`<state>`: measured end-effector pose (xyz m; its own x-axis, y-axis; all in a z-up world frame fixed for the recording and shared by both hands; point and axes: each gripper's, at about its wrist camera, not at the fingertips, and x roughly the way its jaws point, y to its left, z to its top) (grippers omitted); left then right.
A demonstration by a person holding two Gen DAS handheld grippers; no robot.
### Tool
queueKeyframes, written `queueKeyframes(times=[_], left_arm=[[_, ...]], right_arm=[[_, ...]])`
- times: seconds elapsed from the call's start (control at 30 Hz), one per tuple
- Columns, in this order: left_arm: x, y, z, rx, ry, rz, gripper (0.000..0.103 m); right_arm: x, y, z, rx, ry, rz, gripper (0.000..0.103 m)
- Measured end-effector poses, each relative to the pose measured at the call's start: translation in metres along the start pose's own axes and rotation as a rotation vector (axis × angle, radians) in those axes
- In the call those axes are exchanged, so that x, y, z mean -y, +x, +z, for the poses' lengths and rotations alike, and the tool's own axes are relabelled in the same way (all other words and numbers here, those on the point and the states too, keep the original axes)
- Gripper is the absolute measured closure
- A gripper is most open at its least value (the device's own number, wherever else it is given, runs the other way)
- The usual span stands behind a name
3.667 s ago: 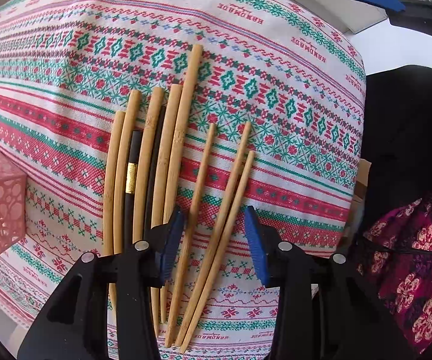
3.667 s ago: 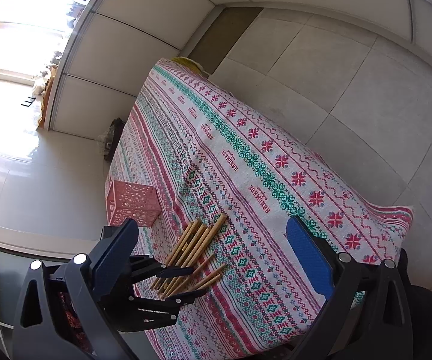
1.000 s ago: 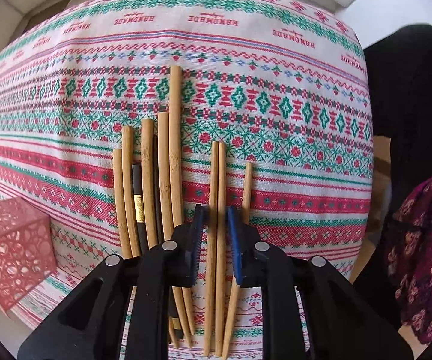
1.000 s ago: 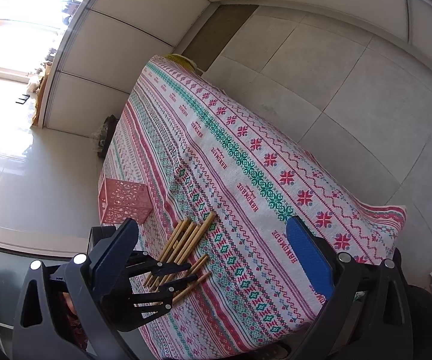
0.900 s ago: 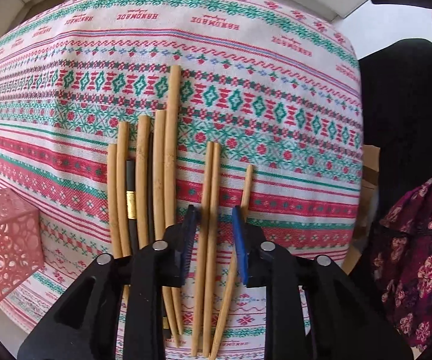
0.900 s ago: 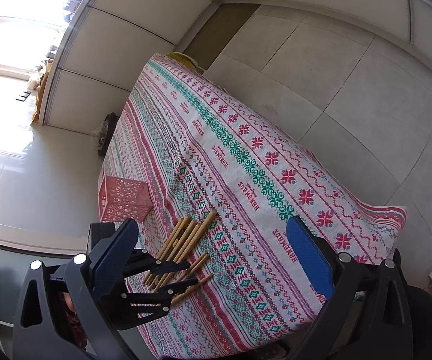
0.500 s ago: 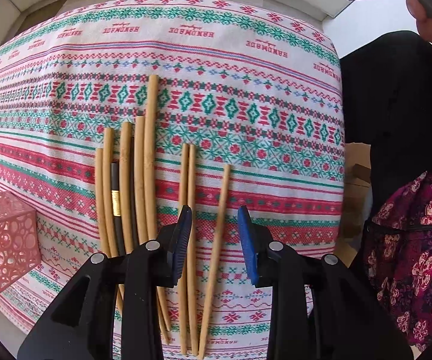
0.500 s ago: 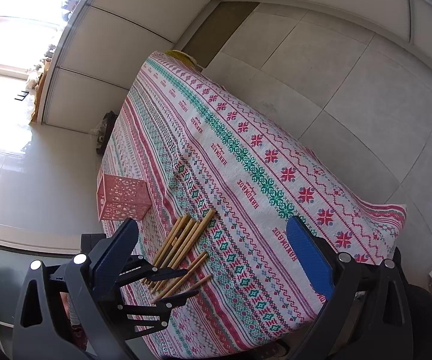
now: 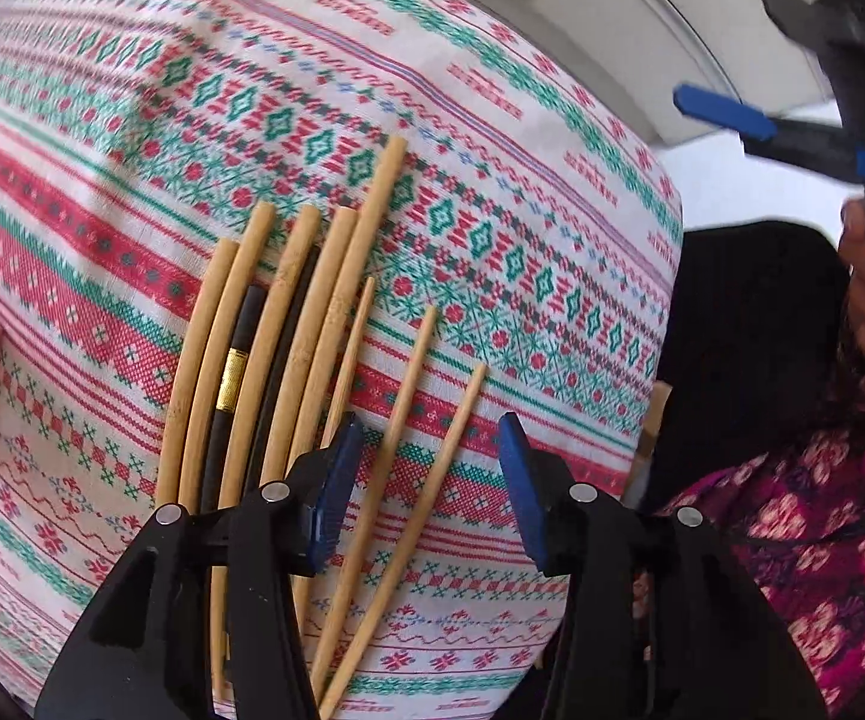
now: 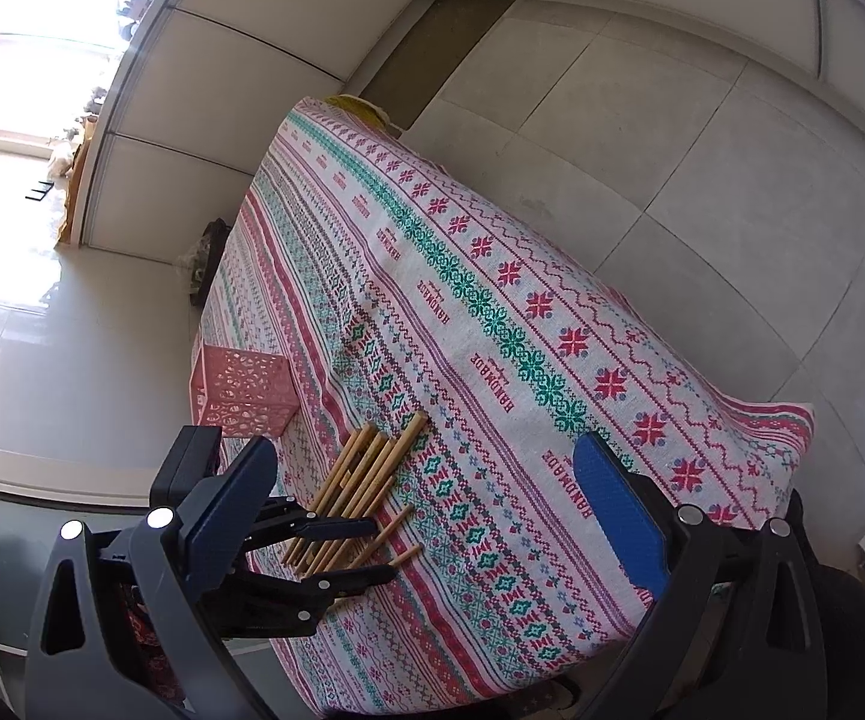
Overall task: Organize utensils
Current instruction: 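Close the left gripper on one chopstick and lift it upright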
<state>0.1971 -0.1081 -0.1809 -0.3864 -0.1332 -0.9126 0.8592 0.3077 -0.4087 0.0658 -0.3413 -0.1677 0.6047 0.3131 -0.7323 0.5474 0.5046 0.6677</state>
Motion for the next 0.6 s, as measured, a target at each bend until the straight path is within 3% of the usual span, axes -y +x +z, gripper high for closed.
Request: queueKeyframes(times=[0.07,0.17,0.23,0.27,0.37,0.43,0.53,0.57,0.6], left_arm=[[-0.004,0.000,-0.001,0.000,-0.022,-0.004,0.058],[0.001,-0.002,0.002,-0.020,-0.009,0.083,0.067],[0.004,0.001,0.017,-0.041,-0.018,0.171,0.088],[0.003,0.002,0.019,-0.047,-0.036,0.197,0.092],[0.012,0.003,0.025,-0.072,-0.004,0.256,0.093],[0.033,0.011,0.025,-0.096,0.097,0.310,0.080],[0.070,0.035,0.013,-0.151,0.299,0.402,0.029],[0.075,0.038,0.012,-0.141,0.303,0.416,0.027],[0.070,0.034,0.015,-0.118,0.241,0.391,0.029]], right_arm=[[-0.001,0.001,-0.001,-0.002,-0.002,-0.002,0.007],[-0.002,0.001,-0.001,-0.001,-0.004,-0.010,0.007],[-0.003,0.002,-0.002,-0.002,-0.007,-0.016,0.007],[-0.002,0.002,-0.002,-0.003,-0.010,-0.019,0.007],[-0.002,0.003,-0.003,-0.009,-0.013,-0.026,0.007],[0.000,0.002,-0.003,-0.008,-0.005,-0.030,0.007],[0.003,0.001,-0.004,-0.004,0.010,-0.038,0.007],[0.003,0.002,-0.004,-0.008,0.014,-0.039,0.007],[0.004,0.004,-0.005,-0.017,0.019,-0.039,0.007]])
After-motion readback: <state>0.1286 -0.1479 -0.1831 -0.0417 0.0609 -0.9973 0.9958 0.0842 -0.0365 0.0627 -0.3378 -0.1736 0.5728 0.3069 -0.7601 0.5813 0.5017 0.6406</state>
